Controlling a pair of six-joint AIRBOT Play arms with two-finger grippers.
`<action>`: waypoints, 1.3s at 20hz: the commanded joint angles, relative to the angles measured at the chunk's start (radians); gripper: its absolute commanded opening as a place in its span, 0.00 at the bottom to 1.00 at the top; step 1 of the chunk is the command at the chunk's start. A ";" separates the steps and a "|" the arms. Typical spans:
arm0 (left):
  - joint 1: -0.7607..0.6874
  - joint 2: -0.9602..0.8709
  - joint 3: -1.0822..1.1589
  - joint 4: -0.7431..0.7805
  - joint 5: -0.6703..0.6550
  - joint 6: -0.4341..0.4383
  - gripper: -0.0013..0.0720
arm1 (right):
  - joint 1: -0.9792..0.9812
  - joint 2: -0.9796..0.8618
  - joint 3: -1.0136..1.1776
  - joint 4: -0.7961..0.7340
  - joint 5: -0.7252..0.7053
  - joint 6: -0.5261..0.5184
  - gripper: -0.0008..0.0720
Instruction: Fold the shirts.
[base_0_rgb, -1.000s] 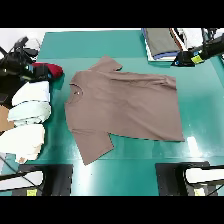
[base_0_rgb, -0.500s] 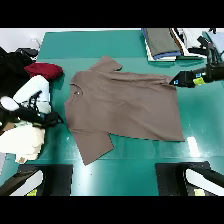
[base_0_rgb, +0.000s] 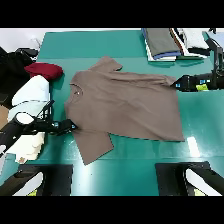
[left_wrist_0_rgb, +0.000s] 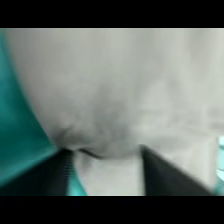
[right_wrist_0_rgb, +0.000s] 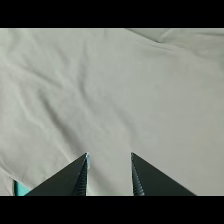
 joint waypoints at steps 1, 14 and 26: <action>-0.049 0.002 0.027 -0.008 0.055 -0.034 0.10 | -0.050 0.026 -0.005 -0.028 0.080 0.001 0.44; -0.049 0.005 0.234 0.032 -0.058 0.017 0.05 | -0.499 0.087 -0.658 -0.261 0.138 0.016 0.77; -0.049 0.062 0.382 0.064 -0.124 0.005 0.05 | -0.198 0.101 -0.486 -0.080 -0.048 0.022 0.04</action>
